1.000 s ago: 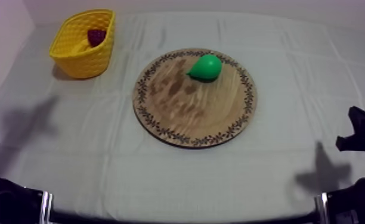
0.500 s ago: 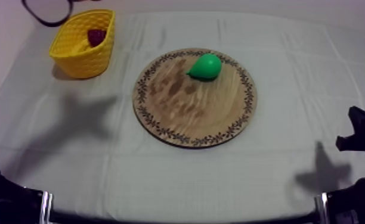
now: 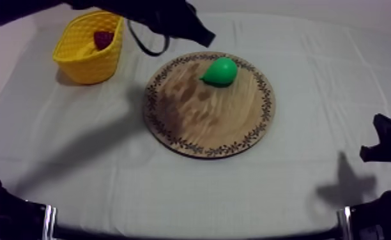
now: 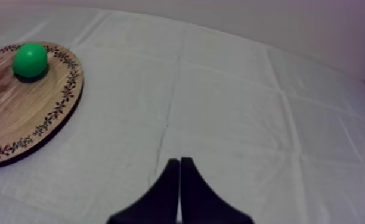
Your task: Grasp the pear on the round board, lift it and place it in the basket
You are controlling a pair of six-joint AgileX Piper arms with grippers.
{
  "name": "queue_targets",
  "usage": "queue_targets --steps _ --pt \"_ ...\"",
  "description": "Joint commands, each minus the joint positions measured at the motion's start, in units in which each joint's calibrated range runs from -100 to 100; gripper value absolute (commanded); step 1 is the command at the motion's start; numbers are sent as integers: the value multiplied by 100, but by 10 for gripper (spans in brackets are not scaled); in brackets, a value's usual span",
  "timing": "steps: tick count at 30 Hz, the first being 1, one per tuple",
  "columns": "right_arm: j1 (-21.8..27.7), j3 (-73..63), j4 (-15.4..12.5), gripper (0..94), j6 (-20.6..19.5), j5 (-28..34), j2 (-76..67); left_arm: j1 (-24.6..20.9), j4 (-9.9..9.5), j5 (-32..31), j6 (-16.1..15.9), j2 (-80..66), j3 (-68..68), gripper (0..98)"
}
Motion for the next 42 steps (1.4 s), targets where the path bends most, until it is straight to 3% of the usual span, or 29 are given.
queue_targets --steps 1,14,17,25,28,35,42 --pt "0 5 0 5 0 1 1 19 4 -2 -11 607 -163 0" --pt "0 5 0 5 0 1 1 48 25 -97 -151 2029 -1162 30" --pt "0 5 0 5 0 1 1 30 10 -84 -183 2176 -1310 185" --pt "0 5 0 5 0 1 1 3 -234 263 37 2398 -1550 789" --pt "0 5 0 5 0 1 1 -14 -290 305 51 2478 -1631 903" --pt "0 5 0 5 0 1 1 -24 -350 223 41 2758 -1816 958" --pt "0 5 0 5 0 1 1 -59 -293 -98 -55 3236 -2046 920"
